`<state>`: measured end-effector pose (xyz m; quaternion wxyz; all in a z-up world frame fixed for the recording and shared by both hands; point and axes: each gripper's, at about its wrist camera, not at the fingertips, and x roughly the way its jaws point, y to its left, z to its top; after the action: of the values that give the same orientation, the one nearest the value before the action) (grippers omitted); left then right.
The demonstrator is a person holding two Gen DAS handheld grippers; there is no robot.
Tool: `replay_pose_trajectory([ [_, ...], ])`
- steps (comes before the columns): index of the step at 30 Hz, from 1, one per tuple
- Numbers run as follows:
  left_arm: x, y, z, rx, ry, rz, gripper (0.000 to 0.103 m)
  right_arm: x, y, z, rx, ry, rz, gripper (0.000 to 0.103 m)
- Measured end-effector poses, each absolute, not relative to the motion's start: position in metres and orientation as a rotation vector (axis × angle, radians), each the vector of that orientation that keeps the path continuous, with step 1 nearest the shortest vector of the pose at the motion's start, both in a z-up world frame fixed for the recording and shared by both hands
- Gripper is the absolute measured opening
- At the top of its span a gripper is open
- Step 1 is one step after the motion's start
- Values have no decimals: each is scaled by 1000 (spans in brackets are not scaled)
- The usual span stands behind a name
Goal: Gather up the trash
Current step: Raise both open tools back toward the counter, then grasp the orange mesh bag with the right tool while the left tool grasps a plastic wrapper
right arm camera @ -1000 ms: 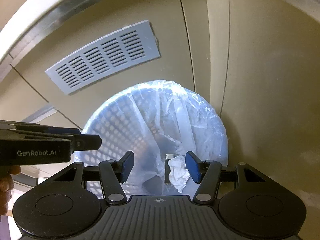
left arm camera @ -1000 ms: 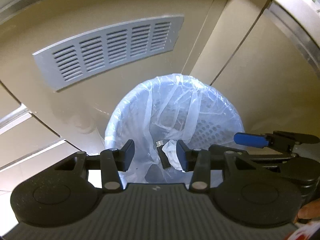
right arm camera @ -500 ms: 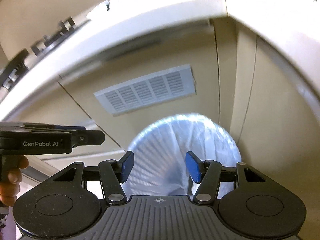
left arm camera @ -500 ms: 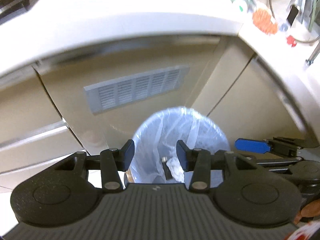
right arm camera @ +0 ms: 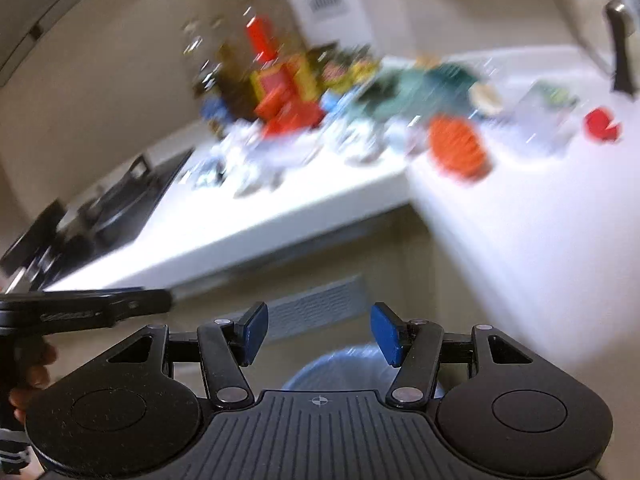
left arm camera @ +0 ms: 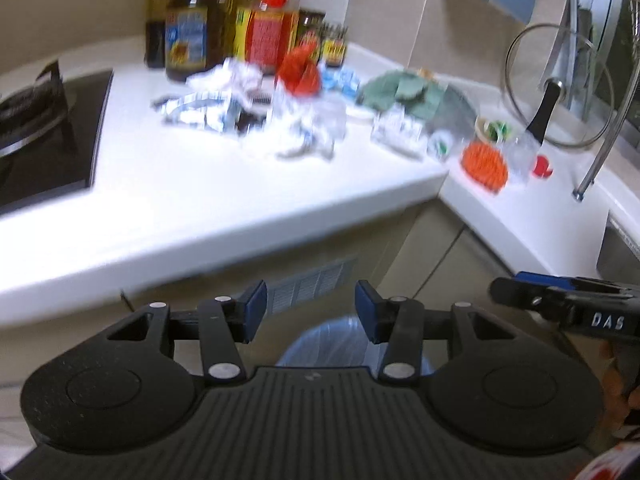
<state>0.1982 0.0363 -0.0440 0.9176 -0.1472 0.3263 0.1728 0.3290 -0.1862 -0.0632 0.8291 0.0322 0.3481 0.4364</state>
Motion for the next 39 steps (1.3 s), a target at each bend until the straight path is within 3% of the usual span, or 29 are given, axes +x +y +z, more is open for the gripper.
replay_pose_trajectory([
  [14, 241, 74, -16, -232, 608, 329, 50, 397, -198, -34, 101, 615, 707, 57],
  [37, 282, 112, -7, -191, 592, 316, 55, 461, -142, -60, 49, 653, 613, 57],
  [39, 285, 111, -7, -185, 590, 306, 57, 462, -141, -61, 44, 653, 608, 52],
])
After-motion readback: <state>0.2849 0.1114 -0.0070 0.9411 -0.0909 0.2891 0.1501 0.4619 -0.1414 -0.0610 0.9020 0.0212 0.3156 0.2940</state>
